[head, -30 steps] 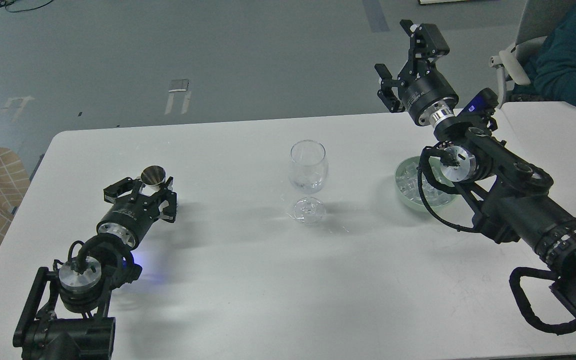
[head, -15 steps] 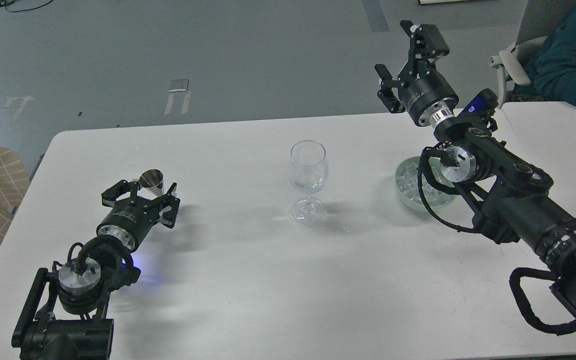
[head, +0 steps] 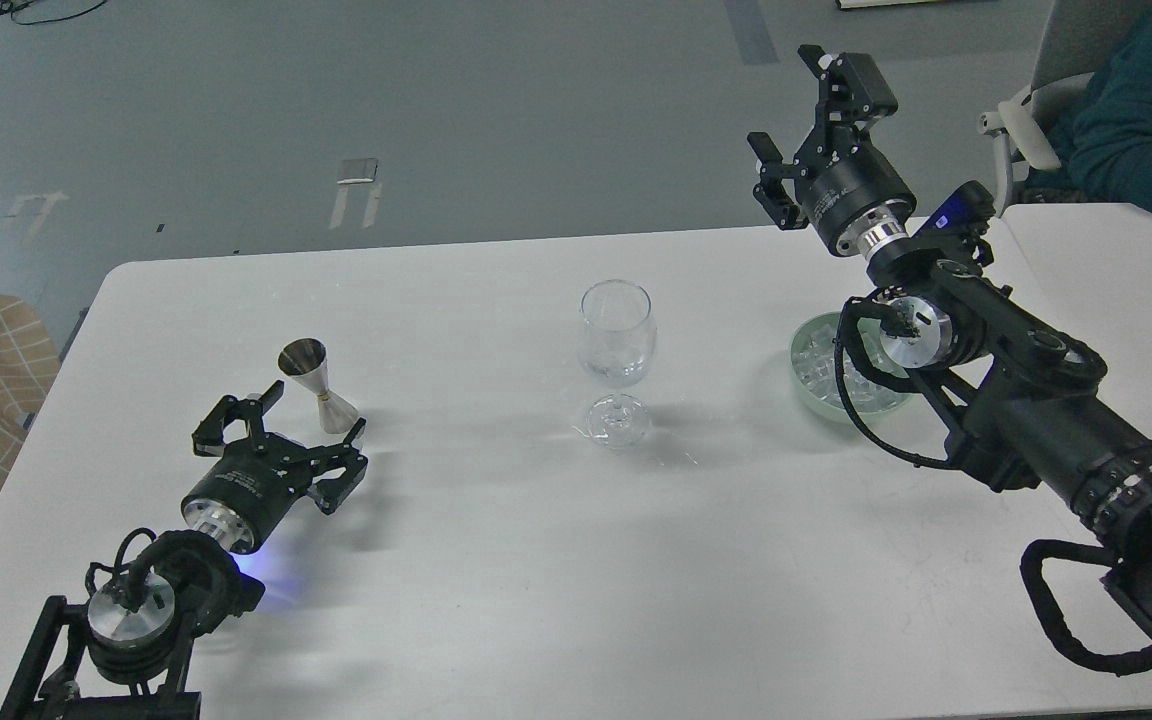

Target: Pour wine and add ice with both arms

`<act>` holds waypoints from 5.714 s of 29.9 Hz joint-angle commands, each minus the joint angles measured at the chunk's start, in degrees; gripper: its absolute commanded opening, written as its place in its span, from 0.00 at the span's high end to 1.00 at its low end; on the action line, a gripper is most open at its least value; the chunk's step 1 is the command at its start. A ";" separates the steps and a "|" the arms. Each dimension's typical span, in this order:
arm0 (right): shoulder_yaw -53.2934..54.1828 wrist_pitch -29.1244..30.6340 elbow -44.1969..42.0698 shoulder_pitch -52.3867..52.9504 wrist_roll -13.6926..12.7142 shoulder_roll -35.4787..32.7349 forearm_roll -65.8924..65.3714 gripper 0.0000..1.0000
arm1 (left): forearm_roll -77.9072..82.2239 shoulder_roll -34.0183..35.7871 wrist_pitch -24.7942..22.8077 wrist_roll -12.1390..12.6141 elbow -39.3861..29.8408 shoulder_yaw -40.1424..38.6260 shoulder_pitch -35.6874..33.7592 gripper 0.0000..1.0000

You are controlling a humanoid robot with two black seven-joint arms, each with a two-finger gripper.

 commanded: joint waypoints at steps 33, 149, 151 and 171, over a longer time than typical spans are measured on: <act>-24.42 -8.09 30.82 -4.87 -2.52 -39.41 -53.77 0.00 | 24.97 27.58 -15.59 -23.46 18.68 5.67 -30.06 0.01; -54.83 7.99 33.81 38.72 -8.59 -18.85 -50.88 0.89 | 25.32 23.53 -15.59 -23.55 17.36 6.73 -30.77 0.01; -55.09 9.05 33.29 39.08 -8.50 -18.15 -50.62 0.88 | 25.32 23.53 -15.59 -23.55 17.36 6.73 -30.86 0.01; -59.31 12.83 33.37 40.31 -7.00 -18.58 -50.26 0.85 | 25.32 22.65 -15.59 -23.55 17.36 6.73 -30.60 0.01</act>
